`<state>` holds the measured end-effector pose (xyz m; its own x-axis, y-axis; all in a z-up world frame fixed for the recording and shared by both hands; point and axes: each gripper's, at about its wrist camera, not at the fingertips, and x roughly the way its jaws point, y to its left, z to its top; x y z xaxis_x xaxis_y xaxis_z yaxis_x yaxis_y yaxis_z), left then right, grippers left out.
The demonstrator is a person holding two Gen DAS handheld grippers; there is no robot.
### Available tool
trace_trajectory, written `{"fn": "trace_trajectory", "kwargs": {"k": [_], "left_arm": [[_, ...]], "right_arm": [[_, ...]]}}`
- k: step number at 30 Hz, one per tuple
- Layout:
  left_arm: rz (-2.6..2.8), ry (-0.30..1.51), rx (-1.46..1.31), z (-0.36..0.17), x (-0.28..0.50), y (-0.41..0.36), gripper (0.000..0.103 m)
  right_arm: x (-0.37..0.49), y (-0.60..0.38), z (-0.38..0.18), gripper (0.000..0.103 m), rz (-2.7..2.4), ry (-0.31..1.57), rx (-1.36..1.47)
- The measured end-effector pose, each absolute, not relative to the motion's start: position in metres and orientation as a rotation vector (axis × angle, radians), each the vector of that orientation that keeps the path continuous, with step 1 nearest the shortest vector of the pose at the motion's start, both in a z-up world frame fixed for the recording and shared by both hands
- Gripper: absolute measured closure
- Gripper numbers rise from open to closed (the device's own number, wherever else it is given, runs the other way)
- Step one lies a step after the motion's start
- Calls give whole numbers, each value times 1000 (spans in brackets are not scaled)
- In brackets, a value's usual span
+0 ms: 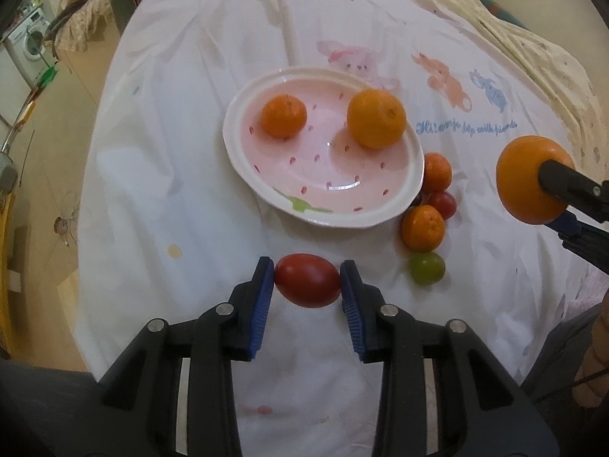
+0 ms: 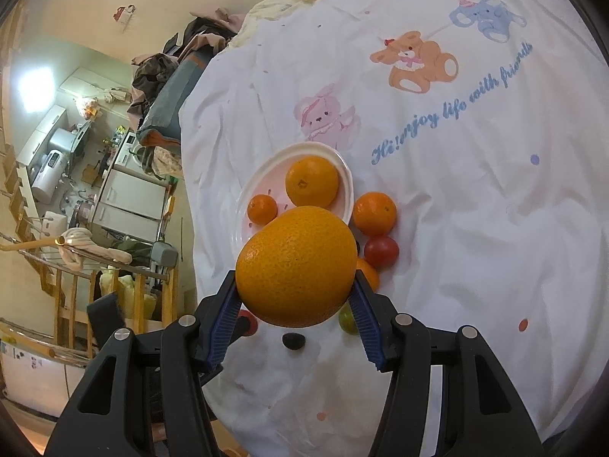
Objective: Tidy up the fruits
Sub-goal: 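Place the red tomato and orange onto the plate with both tools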
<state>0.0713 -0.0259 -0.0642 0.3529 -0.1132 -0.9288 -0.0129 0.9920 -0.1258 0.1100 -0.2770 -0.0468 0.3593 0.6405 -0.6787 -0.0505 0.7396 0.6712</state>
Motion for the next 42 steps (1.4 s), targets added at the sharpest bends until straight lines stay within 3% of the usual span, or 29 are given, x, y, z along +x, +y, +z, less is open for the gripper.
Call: {"fn": "trace_trajectory", "kwargs": {"k": [12, 28, 42], "left_arm": [[-38, 1163, -118, -33, 124, -7, 71], [-28, 1279, -122, -92, 181, -9, 71], [-22, 1278, -127, -108, 205, -12, 71]], "right_arm": [[157, -259, -34, 44, 523, 1094, 534], [229, -214, -58, 44, 595, 1139, 423], [261, -186, -82, 42, 628, 1192, 375]]}}
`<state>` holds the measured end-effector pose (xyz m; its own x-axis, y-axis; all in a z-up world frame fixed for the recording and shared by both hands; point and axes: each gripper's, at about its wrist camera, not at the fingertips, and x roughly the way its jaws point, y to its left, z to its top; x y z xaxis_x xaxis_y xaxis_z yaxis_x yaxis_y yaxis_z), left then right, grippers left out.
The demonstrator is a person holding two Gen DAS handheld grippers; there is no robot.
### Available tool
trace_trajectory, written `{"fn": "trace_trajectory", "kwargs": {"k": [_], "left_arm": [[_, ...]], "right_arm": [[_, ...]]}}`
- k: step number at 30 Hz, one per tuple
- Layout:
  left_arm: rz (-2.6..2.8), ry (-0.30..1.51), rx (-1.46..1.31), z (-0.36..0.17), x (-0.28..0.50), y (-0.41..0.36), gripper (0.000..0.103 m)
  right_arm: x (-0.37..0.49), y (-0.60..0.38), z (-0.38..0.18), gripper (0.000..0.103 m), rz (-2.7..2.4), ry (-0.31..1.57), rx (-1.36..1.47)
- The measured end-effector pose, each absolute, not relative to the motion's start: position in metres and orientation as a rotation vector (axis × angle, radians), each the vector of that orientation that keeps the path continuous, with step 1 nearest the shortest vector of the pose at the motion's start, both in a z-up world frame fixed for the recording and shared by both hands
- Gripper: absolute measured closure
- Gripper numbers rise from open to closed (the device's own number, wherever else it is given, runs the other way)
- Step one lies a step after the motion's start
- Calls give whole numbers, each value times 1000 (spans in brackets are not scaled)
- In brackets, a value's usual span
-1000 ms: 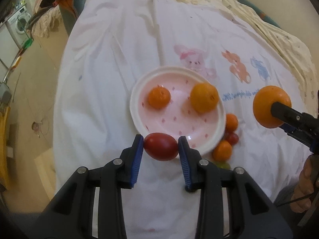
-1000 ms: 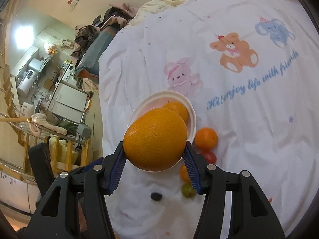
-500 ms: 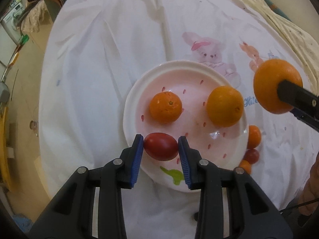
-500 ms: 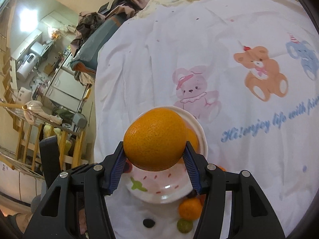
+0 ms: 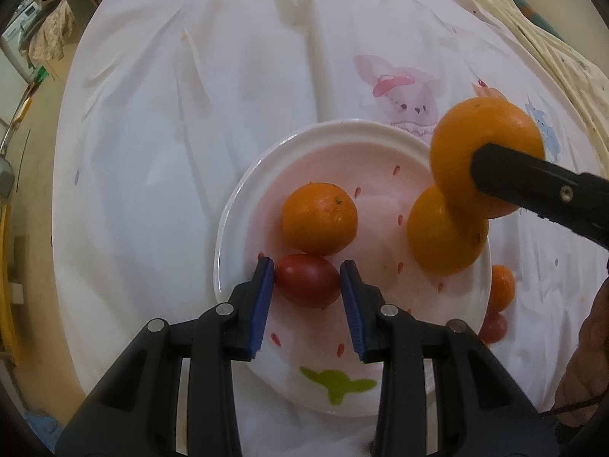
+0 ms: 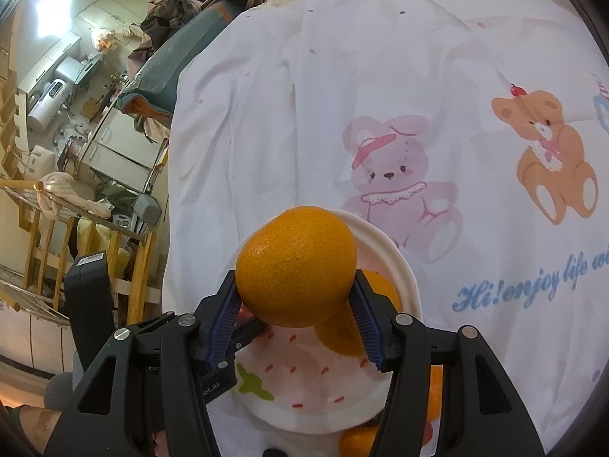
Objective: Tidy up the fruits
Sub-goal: 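Place the red tomato and orange onto the plate with both tools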
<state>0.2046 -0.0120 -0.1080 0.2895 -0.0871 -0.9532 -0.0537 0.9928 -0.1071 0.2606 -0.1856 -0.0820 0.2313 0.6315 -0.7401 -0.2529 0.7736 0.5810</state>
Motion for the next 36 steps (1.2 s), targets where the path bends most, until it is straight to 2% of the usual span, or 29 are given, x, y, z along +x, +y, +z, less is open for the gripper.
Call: {"fn": "trace_trajectory", "kwargs": {"k": [4, 6, 7, 9, 26, 36], "left_arm": [[-4, 1275, -142, -109, 206, -10, 68], [-7, 1279, -139, -109, 209, -12, 48], [-23, 1275, -147, -108, 208, -14, 43], [-28, 1261, -135, -107, 208, -17, 34], [-10, 1238, -130, -104, 200, -14, 33], [-50, 1167, -133, -69, 179, -14, 33]], "right_arm": [[265, -185, -91, 39, 631, 1224, 401], [263, -187, -87, 34, 657, 1210, 413], [263, -189, -84, 30, 660, 1196, 414], [261, -193, -77, 30, 657, 1168, 418], [253, -216, -66, 30, 607, 1163, 456], [227, -235, -46, 30, 563, 1120, 412]]}}
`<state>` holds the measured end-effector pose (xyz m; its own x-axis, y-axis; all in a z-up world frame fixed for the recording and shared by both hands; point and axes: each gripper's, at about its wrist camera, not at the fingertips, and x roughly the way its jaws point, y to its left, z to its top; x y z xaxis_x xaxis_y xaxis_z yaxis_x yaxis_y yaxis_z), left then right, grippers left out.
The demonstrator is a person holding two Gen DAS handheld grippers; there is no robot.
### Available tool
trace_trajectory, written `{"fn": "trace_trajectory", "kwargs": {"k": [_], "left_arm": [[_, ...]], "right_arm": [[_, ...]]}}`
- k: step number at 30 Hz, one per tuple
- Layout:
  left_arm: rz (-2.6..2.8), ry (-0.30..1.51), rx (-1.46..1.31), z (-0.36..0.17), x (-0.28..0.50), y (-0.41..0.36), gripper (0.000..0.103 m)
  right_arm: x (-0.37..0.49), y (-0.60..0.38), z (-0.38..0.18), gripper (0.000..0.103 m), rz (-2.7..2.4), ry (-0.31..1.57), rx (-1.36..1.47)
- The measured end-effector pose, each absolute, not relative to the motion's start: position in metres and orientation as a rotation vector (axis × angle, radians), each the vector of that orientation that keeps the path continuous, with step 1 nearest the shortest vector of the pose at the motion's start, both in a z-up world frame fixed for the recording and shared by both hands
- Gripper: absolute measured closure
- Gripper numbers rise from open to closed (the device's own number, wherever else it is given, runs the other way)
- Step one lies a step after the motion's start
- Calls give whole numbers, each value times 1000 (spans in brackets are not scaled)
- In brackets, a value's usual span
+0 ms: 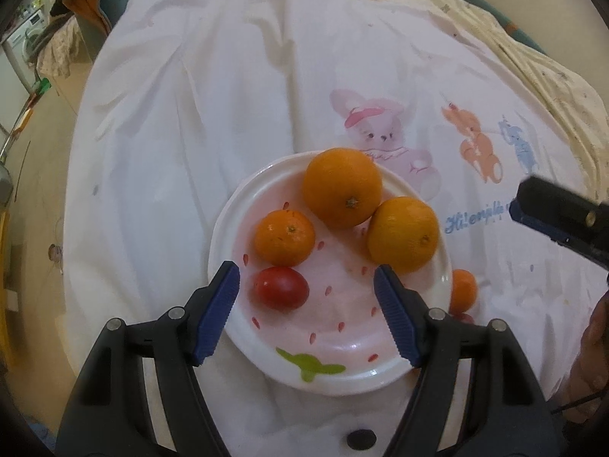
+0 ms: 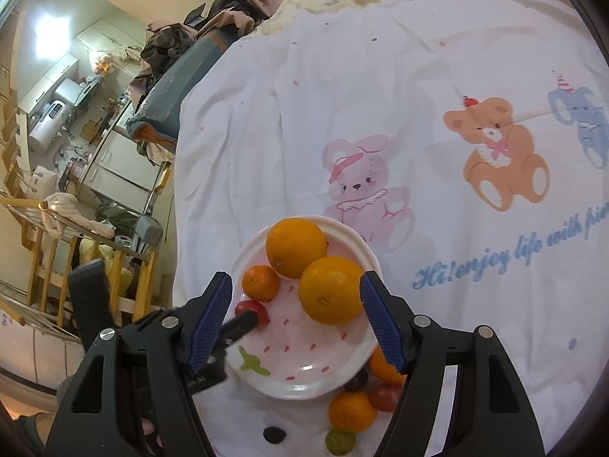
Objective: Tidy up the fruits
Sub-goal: 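Place the red tomato and orange onto the plate with both tools, then grasp the dark grape with the left tool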
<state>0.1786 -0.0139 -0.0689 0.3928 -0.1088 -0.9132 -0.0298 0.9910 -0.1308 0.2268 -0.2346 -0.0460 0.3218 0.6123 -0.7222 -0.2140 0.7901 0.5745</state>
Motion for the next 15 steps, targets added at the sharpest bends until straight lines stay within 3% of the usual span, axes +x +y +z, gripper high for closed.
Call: {"fn": "trace_trajectory", "kwargs": {"k": [15], "left_arm": [[-84, 1106, -117, -35, 128, -12, 33]], "right_arm": [[157, -282, -39, 30, 473, 1121, 482]]}}
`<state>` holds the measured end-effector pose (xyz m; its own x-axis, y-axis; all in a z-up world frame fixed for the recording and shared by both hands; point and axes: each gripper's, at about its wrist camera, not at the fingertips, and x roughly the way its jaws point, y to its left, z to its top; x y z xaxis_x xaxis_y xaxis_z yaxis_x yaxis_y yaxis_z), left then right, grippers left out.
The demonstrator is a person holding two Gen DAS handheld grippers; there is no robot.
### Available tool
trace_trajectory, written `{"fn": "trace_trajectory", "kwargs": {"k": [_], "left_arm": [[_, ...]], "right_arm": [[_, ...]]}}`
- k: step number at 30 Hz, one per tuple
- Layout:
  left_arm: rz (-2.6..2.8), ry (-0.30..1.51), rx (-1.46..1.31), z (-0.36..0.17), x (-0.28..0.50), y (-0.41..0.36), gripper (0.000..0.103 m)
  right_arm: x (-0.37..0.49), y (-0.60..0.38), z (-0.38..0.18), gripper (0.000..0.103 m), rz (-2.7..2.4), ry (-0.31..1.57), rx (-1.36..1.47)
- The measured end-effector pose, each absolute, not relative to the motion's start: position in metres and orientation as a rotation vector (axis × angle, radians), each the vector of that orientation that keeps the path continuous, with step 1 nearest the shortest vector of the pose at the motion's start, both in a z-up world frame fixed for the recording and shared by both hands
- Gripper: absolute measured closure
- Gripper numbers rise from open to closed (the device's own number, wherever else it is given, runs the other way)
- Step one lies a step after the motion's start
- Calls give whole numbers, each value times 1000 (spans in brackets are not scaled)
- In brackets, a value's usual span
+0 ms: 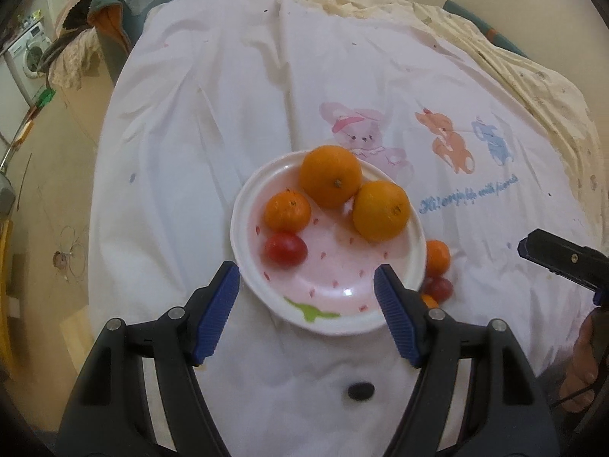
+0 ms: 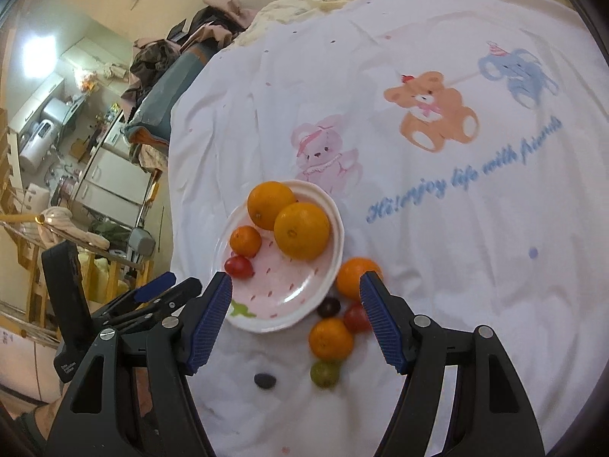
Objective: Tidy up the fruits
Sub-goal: 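Grasp the dark grape with the left tool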
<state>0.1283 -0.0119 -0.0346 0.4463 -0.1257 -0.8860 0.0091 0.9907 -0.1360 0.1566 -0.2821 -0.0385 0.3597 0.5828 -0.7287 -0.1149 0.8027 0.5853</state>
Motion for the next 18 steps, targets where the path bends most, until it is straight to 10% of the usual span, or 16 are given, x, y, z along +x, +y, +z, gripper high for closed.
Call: {"fn": "trace_trajectory", "kwargs": {"k": [18], "left_arm": [[-159, 1225, -82, -70, 62, -33, 33]], "right_arm": [[126, -309, -54, 30, 337, 1151, 548]]}}
